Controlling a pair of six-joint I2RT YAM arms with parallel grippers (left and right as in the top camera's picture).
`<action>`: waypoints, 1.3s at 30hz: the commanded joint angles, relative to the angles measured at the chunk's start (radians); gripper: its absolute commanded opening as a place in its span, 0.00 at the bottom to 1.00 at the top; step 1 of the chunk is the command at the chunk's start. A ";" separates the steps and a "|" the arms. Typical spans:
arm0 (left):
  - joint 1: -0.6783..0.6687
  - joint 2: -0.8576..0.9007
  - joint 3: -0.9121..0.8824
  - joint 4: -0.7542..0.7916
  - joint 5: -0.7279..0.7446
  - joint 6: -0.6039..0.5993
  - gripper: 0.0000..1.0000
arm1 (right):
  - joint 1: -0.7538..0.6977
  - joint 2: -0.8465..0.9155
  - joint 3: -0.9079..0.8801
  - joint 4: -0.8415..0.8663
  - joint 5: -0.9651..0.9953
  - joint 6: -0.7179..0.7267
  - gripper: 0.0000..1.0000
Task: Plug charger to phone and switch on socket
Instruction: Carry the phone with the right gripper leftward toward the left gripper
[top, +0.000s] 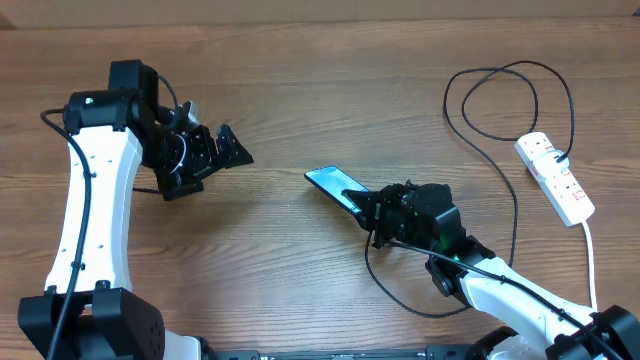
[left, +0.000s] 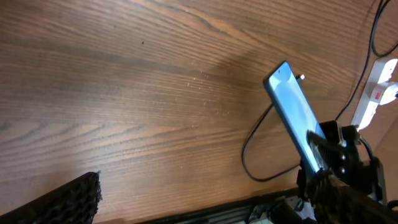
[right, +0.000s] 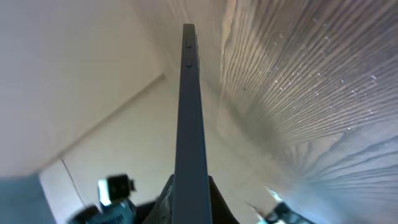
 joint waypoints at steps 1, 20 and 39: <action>-0.003 -0.013 0.020 -0.002 -0.008 -0.068 1.00 | 0.005 -0.006 0.014 0.005 0.060 0.142 0.04; -0.031 -0.013 0.019 0.052 0.089 -0.172 1.00 | 0.150 -0.006 0.014 0.130 0.078 0.116 0.04; -0.027 -0.013 0.019 0.098 0.105 -0.173 0.99 | 0.312 0.219 0.014 0.492 0.208 -0.109 0.04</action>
